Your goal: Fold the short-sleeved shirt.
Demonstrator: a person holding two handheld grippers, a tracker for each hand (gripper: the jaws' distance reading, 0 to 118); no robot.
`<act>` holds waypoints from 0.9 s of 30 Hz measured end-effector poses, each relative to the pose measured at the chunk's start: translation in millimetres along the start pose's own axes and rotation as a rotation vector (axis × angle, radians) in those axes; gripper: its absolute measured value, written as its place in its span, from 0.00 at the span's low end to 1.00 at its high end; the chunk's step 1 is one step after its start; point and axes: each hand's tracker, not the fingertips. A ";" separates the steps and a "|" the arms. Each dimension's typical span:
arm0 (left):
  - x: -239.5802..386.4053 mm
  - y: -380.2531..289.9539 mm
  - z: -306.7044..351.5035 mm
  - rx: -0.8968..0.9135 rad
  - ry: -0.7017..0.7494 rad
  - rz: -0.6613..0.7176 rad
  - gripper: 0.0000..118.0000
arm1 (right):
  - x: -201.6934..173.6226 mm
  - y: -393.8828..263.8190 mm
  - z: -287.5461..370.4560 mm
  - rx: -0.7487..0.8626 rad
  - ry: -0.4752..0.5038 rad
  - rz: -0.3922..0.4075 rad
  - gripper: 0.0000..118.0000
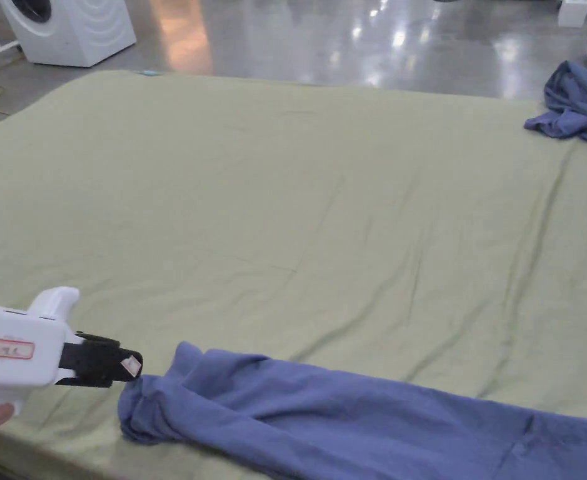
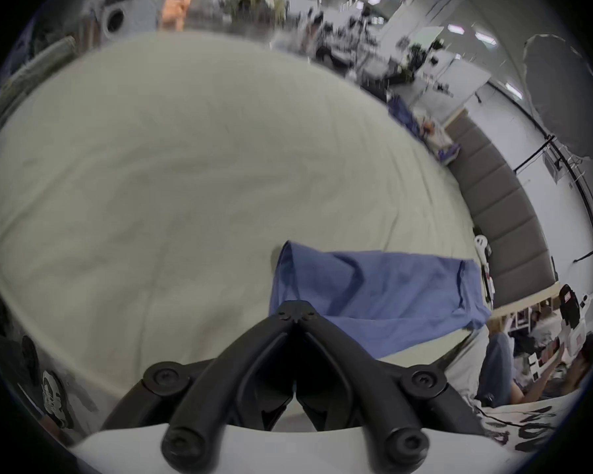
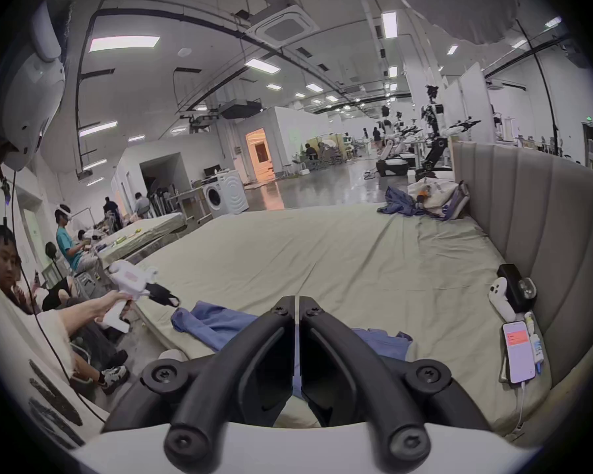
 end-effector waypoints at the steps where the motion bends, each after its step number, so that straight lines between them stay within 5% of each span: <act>1: -8.5 9.0 -17.5 -0.059 -0.026 0.017 0.60 | 0.0 -0.5 -3.5 -0.008 0.017 -0.005 0.04; 2: -10.2 11.9 -33.8 -0.111 -0.065 0.055 0.60 | -0.2 -1.9 -7.7 -0.017 0.023 -0.011 0.04; 4: -12.4 14.4 -56.3 -0.141 -0.133 0.060 0.75 | -1.0 -4.5 -15.5 -0.055 0.021 -0.024 0.04; 12: 13.1 16.1 -79.3 -0.136 -0.205 -0.014 0.74 | 4.9 -15.6 -31.6 -0.137 0.007 -0.025 0.04; 14: 0.2 13.2 -79.0 -0.128 -0.243 0.068 0.60 | 4.8 -15.8 -30.8 -0.139 0.008 -0.018 0.04; 15: 1.9 13.9 -75.5 -0.131 -0.220 0.040 0.14 | 6.3 -16.1 -30.0 -0.140 0.013 -0.021 0.04; 16: 5.3 14.8 -72.4 -0.127 -0.194 -0.008 0.08 | 7.7 -16.6 -29.4 -0.137 0.017 -0.028 0.04; 17: 15.7 10.8 -60.7 -0.045 -0.110 -0.058 0.08 | 9.7 -16.4 -29.4 -0.137 0.025 -0.037 0.04; 21: 57.5 -11.8 -41.0 -0.075 -0.180 0.012 0.08 | 13.7 -16.1 -27.9 -0.121 0.029 -0.046 0.04; 27: 23.3 -5.3 15.5 0.045 -0.075 0.097 0.08 | 21.7 -13.1 -15.9 -0.072 0.040 -0.054 0.04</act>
